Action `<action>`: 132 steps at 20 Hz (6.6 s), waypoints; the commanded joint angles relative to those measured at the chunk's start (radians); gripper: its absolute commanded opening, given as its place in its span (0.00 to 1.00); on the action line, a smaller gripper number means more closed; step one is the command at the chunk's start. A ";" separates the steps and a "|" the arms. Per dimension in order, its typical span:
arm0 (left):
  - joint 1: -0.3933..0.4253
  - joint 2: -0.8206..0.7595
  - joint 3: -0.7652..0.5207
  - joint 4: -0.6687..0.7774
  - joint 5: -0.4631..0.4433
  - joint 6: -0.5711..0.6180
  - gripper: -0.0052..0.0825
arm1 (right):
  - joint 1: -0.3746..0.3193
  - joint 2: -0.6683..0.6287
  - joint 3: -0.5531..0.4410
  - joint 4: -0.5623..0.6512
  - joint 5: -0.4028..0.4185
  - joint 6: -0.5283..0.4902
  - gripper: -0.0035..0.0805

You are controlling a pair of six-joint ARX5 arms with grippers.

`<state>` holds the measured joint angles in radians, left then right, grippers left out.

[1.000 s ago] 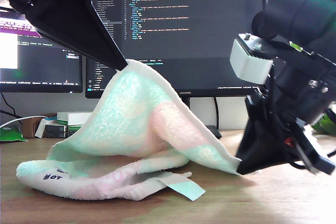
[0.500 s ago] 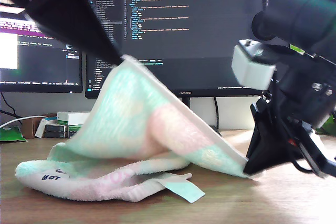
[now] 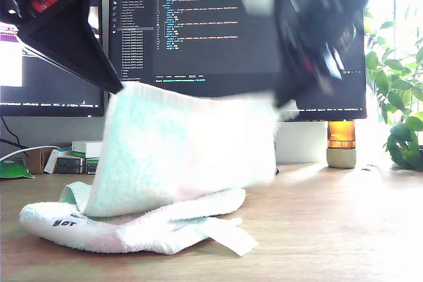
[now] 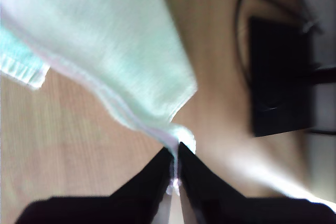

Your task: Fold the tea towel to a neat square and place it to the right

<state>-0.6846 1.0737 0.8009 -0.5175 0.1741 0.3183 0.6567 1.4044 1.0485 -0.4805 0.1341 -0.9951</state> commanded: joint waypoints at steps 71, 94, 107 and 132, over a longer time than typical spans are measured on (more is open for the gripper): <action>0.241 0.464 0.967 -0.736 0.229 0.361 0.03 | -0.081 0.253 0.951 -0.882 0.048 0.373 0.03; 0.256 0.014 0.275 -0.408 0.211 0.151 0.03 | -0.027 -0.121 0.331 -0.708 -0.047 0.783 0.03; 0.065 -0.159 0.018 -0.478 0.212 -0.016 0.03 | 0.286 -0.391 -0.105 -0.760 -0.054 1.137 0.03; -0.119 -0.116 -0.109 -0.349 0.300 -0.138 0.03 | 0.508 -0.401 -0.227 -0.747 -0.123 1.333 0.03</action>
<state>-0.8085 0.9352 0.7090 -0.8658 0.4789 0.1833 1.1606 1.0111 0.8532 -1.2148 0.0067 0.3424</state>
